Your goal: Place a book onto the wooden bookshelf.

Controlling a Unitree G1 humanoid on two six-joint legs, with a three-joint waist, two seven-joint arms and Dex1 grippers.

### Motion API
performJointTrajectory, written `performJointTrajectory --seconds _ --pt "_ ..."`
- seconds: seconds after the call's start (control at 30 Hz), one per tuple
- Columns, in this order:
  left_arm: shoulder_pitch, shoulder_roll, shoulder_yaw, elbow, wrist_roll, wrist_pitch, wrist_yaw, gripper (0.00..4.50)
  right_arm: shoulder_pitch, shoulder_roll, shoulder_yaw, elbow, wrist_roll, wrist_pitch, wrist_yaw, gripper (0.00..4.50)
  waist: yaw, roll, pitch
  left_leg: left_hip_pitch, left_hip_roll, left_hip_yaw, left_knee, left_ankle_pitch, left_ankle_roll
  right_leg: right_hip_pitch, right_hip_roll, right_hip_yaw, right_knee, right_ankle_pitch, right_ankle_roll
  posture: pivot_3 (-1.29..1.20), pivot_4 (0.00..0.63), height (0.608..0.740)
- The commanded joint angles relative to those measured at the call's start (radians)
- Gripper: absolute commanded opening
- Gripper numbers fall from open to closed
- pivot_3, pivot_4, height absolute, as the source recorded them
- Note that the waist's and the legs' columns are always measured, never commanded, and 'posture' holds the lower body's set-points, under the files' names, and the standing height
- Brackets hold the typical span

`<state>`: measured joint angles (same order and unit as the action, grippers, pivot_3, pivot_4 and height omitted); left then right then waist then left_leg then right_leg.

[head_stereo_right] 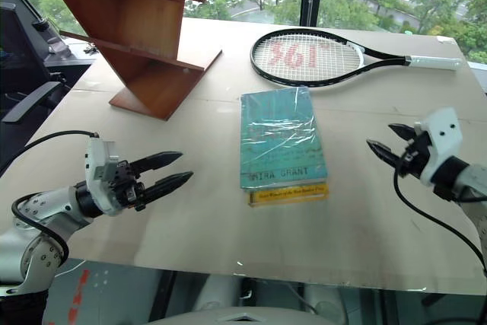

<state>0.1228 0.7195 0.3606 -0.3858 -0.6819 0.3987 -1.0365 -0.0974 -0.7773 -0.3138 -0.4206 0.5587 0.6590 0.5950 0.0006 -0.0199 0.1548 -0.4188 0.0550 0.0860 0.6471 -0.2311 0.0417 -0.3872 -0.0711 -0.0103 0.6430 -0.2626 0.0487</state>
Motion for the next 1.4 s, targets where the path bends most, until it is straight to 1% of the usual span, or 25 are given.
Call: performJointTrajectory --seconds 0.03,0.07,0.1,0.13,0.3,0.5,0.77,0.9,0.97,1.0,1.03,1.1,1.13,1.2,1.23,1.27,1.3,1.33,1.37,1.4 --pt "0.033 0.023 0.047 -0.052 -0.023 -0.026 -0.034 3.09 -0.111 0.024 0.083 -0.012 -0.012 0.089 -0.073 1.25 -0.002 0.0 0.0 0.0 0.0 0.0 0.0 0.0 0.0 0.0 0.0 0.0 0.0 0.0 0.0 0.0 0.15 0.739" --pt "0.047 0.025 0.052 -0.06 -0.024 -0.027 -0.037 3.09 -0.148 0.034 0.127 -0.005 -0.031 0.103 -0.084 0.82 -0.005 0.0 0.0 0.0 0.0 0.0 0.0 0.0 0.0 0.0 0.0 0.0 0.0 0.0 0.0 0.0 0.15 0.739" --pt "0.059 0.025 0.056 -0.071 -0.026 -0.026 -0.036 3.09 -0.182 0.043 0.162 0.003 -0.041 0.121 -0.091 0.26 -0.008 0.0 0.0 0.0 0.0 0.0 0.0 0.0 0.0 0.0 0.0 0.0 0.0 0.0 0.0 0.0 0.15 0.739" --pt "0.072 0.024 0.061 -0.083 -0.027 -0.026 -0.036 3.09 -0.213 0.049 0.198 0.011 -0.054 0.133 -0.092 0.11 -0.008 0.0 0.0 0.0 0.0 0.001 0.0 0.0 0.0 0.0 0.0 0.0 0.0 0.0 0.0 0.0 0.15 0.739" --pt "0.148 0.019 0.102 -0.129 -0.041 -0.021 -0.028 3.09 -0.306 0.06 0.335 0.063 -0.135 0.172 -0.099 0.11 -0.01 0.0 0.0 -0.001 -0.001 0.001 0.0 0.0 0.0 0.0 0.0 0.0 0.0 0.0 0.0 0.0 0.15 0.739" --pt "0.205 0.021 0.142 -0.127 -0.024 -0.038 -0.026 3.09 -0.368 0.113 0.463 0.11 -0.212 0.144 -0.079 0.11 -0.014 0.0 0.0 -0.001 0.0 0.001 0.0 0.0 0.0 -0.001 0.001 0.0 0.0 0.0 0.0 0.0 0.15 0.739" --pt "0.204 0.02 0.163 -0.097 0.01 -0.069 -0.007 3.09 -0.415 0.193 0.514 0.115 -0.237 0.128 -0.037 0.11 -0.012 0.0 0.0 -0.002 -0.001 0.002 0.0 0.0 0.0 -0.004 0.002 0.0 0.001 0.0 0.0 0.0 0.15 0.739" --pt "0.189 0.023 0.157 -0.099 0.014 -0.039 0.032 3.09 -0.416 0.207 0.519 0.125 -0.262 0.101 -0.023 0.11 -0.013 0.0 0.0 -0.004 -0.001 0.002 0.0 0.0 0.0 -0.006 0.002 0.0 0.001 0.0 0.001 0.0 0.15 0.739" --pt "0.167 0.015 0.147 -0.105 0.004 0.008 0.096 3.09 -0.394 0.195 0.501 0.128 -0.276 0.04 -0.008 0.11 -0.013 0.0 0.0 -0.005 -0.001 0.001 0.001 0.0 0.0 -0.006 0.002 0.0 0.002 0.0 0.001 0.0 0.15 0.739" --pt "0.147 0.014 0.133 -0.111 -0.013 0.071 0.153 3.09 -0.361 0.189 0.458 0.131 -0.264 -0.025 0.016 0.11 -0.01 0.0 0.0 -0.006 -0.001 0.001 0.001 0.0 0.0 -0.007 0.002 0.0 0.002 0.0 0.001 0.0 0.15 0.739" --pt "0.127 0.017 0.115 -0.118 -0.032 0.135 0.203 3.09 -0.322 0.165 0.411 0.124 -0.225 -0.094 0.089 0.11 -0.008 0.0 0.0 -0.007 -0.001 0.001 0.002 0.0 0.0 -0.007 0.003 0.0 0.002 0.0 0.001 0.0 0.15 0.739" --pt "0.088 0.034 0.088 -0.123 -0.085 0.275 0.279 3.09 -0.244 0.135 0.308 0.1 -0.1 -0.13 0.23 0.11 0.002 -0.001 0.0 -0.01 -0.001 -0.002 0.003 0.0 0.0 -0.007 0.003 -0.002 0.002 0.002 0.005 0.0 0.15 0.739" --pt "0.048 0.048 0.082 -0.108 -0.137 0.381 0.335 3.09 -0.198 0.115 0.258 0.094 -0.075 -0.174 0.275 0.34 0.005 -0.001 0.0 -0.011 -0.002 -0.003 0.004 0.0 0.001 -0.007 0.003 -0.003 0.002 0.003 0.005 0.0 0.15 0.739" --pt "-0.06 0.082 0.071 -0.022 -0.269 0.603 0.393 3.09 -0.103 0.08 0.158 0.08 -0.019 -0.229 0.356 0.95 0.017 -0.002 0.0 -0.012 -0.002 -0.004 0.004 0.0 0.001 -0.007 0.003 -0.003 0.002 0.003 0.006 0.0 0.15 0.739" --pt "-0.127 0.091 0.058 0.036 -0.309 0.687 0.412 3.09 -0.055 0.057 0.12 0.066 0.005 -0.244 0.398 1.45 0.015 -0.002 0.0 -0.012 -0.001 -0.006 0.005 0.0 0.0 -0.007 0.004 -0.005 0.003 0.003 0.006 0.0 0.15 0.739" --pt "-0.195 0.09 0.049 0.101 -0.344 0.752 0.424 3.09 -0.018 0.039 0.093 0.052 0.022 -0.255 0.429 1.8 0.015 -0.002 0.0 -0.011 -0.001 -0.006 0.005 0.0 0.0 -0.007 0.005 -0.005 0.004 0.003 0.006 0.0 0.15 0.739" --pt "-0.3 0.076 0.033 0.218 -0.364 0.837 0.439 3.09 0.02 0.028 0.053 0.024 0.056 -0.253 0.449 2.32 0.014 -0.002 0.0 -0.011 -0.001 -0.007 0.005 0.001 0.0 -0.007 0.005 -0.005 0.005 0.003 0.006 0.0 0.15 0.739" --pt "-0.372 0.067 0.025 0.3 -0.375 0.897 0.45 3.09 0.044 0.022 0.03 0.005 0.08 -0.253 0.457 2.86 0.014 -0.002 0.0 -0.01 -0.001 -0.007 0.006 0.001 -0.001 -0.006 0.007 -0.005 0.006 0.003 0.006 0.0 0.15 0.739" --pt "-0.439 0.052 0.021 0.381 -0.378 0.935 0.458 3.09 0.064 0.017 0.008 -0.015 0.103 -0.249 0.462 3.05 0.011 -0.002 0.001 -0.01 -0.002 -0.008 0.006 0.002 -0.002 -0.006 0.008 -0.005 0.007 0.003 0.006 0.0 0.15 0.739" --pt "-0.526 0.037 -0.004 0.496 -0.359 0.968 0.447 3.09 0.092 0.018 -0.022 -0.046 0.133 -0.241 0.46 3.75 0.005 -0.003 0.001 -0.009 -0.002 -0.008 0.007 0.002 -0.002 -0.006 0.009 -0.004 0.009 0.003 0.006 0.0 0.15 0.739"
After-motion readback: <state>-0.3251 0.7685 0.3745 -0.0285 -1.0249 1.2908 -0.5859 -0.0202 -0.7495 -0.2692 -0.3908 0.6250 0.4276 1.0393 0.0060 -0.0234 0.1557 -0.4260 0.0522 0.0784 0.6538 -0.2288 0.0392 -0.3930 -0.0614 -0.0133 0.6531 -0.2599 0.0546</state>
